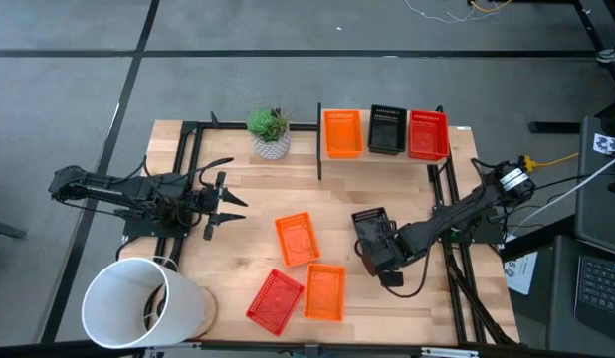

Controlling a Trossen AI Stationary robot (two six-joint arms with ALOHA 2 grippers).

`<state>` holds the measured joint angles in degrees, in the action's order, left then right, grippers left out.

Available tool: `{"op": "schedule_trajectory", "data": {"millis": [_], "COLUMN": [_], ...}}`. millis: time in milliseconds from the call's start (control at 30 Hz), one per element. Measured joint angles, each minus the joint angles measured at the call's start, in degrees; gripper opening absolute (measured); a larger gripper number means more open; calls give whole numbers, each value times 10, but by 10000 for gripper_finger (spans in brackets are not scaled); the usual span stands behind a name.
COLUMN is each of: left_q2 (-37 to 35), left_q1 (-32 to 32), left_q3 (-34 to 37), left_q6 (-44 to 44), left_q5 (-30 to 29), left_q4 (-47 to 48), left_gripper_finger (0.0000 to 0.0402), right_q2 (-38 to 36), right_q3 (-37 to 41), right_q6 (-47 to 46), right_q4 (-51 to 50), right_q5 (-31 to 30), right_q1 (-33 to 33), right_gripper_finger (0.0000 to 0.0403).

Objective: Stack baskets on shelf by color
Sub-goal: Stack the black bin on top of the stacked black bins on the shelf

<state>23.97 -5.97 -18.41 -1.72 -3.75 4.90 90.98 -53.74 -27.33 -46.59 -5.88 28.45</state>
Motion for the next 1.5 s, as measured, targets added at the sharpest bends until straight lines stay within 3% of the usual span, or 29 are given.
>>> {"op": "schedule_trajectory", "data": {"millis": [167, 367, 567, 733, 833, 1000, 1167, 1233, 1500], "left_q2": [0, 0, 0, 0, 0, 0, 0, 0, 0], "left_q1": [0, 0, 0, 0, 0, 0, 0, 0, 0], "left_q3": [0, 0, 0, 0, 0, 0, 0, 0, 0], "left_q6": [0, 0, 0, -2, -3, -4, -4, -4, -4], "left_q5": [0, 0, 0, 0, 0, 0, 0, 0, 0], "left_q4": [0, 0, 0, 0, 0, 0, 0, 0, 6], "left_gripper_finger": [147, 147, 147, 147, 147, 147, 147, 147, 147], "right_q2": [0, 0, 0, 0, 0, 0, 0, -4, -92], "right_q3": [18, -6, -57, -151, -220, -318, -358, -359, -343], "right_q6": [-21, 36, 39, 36, 39, 55, 54, 63, 175], "right_q4": [24, 13, -38, -116, -162, -293, -426, -435, -434], "right_q5": [-1, 2, 4, -22, -85, -254, -420, -469, -481], "right_q1": [0, 0, 7, 29, 48, 77, 75, 62, -45], "right_gripper_finger": [131, 15, 7, 5, 4, 3, 3, 2, 2]}}
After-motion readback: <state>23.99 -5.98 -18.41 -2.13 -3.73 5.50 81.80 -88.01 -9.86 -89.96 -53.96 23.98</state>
